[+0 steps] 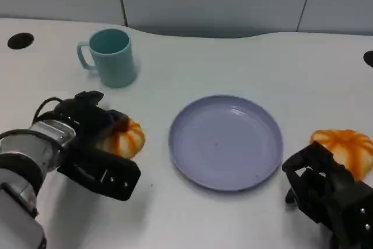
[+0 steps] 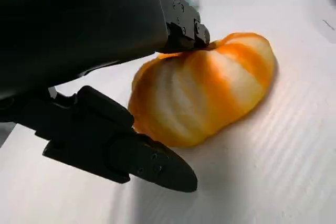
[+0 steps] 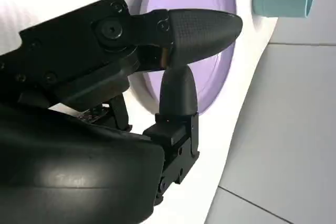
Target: Grasp the bread from the table and place it into the plate.
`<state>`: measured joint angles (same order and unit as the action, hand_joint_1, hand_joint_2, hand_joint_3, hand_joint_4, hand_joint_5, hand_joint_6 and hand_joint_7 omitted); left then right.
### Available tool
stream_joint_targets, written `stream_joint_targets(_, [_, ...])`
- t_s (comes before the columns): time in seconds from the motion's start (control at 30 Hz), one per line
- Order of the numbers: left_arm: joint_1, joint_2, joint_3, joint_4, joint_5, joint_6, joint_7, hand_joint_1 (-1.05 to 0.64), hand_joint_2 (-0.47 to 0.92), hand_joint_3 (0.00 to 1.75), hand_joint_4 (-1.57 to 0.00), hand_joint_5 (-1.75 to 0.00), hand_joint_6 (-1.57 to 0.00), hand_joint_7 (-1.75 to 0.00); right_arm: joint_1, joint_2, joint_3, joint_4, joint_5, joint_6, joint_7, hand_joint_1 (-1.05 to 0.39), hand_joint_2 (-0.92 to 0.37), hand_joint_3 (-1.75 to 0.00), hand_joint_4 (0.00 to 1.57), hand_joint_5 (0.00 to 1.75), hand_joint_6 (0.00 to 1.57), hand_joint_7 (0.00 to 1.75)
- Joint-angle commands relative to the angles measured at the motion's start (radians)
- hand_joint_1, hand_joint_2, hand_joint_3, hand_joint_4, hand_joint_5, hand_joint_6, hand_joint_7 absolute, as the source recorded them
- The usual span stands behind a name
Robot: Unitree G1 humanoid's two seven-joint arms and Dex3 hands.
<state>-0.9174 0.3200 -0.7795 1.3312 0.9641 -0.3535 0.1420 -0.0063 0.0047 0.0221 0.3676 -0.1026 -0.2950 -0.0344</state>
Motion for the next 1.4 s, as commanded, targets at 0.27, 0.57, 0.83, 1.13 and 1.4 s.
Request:
stream_joint_targets(0.27, [0.082, 0.025, 0.039, 0.021, -0.052, -0.029, 0.207, -0.23, 0.91, 0.01, -0.48, -1.73, -0.36, -1.70, 0.019, -0.018, -0.005, -0.013, -0.004, -0.040, -0.005, -0.28, -0.92, -0.44, 0.64, 1.75, 0.37, 1.74])
stream_joint_targets(0.57, [0.125, 0.016, 0.108, 0.027, -0.131, -0.044, 0.274, -0.19, 0.92, 0.13, -0.89, -1.75, -0.60, -1.75, 0.023, -0.012, -0.008, -0.019, 0.006, -0.040, -0.003, -0.27, -0.92, -0.43, 0.64, 1.75, 0.38, 1.74])
stream_joint_targets(0.83, [0.177, -0.003, 0.375, -0.010, -0.422, -0.196, 0.151, -0.15, 0.85, 0.20, -0.81, -1.75, -0.57, -1.75, 0.028, -0.003, -0.006, -0.043, 0.011, -0.002, -0.003, -0.25, -0.92, -0.44, 0.61, 1.75, 0.37, 1.75])
stream_joint_targets(1.13, [0.184, -0.051, 0.563, -0.125, -0.659, -0.347, -0.112, -0.19, 0.64, 0.62, -0.77, -1.75, -0.57, -1.75, 0.019, 0.003, 0.002, -0.043, -0.002, 0.016, -0.006, -0.26, -0.92, -0.45, 0.62, 1.75, 0.38, 1.75])
stream_joint_targets(1.4, [0.086, -0.100, 0.495, -0.155, -0.567, -0.329, -0.111, -0.14, 0.67, 0.51, -0.77, -1.75, -0.55, -1.75, 0.012, 0.005, 0.009, -0.026, -0.015, -0.002, -0.014, -0.27, -0.92, -0.44, 0.64, 1.75, 0.38, 1.74])
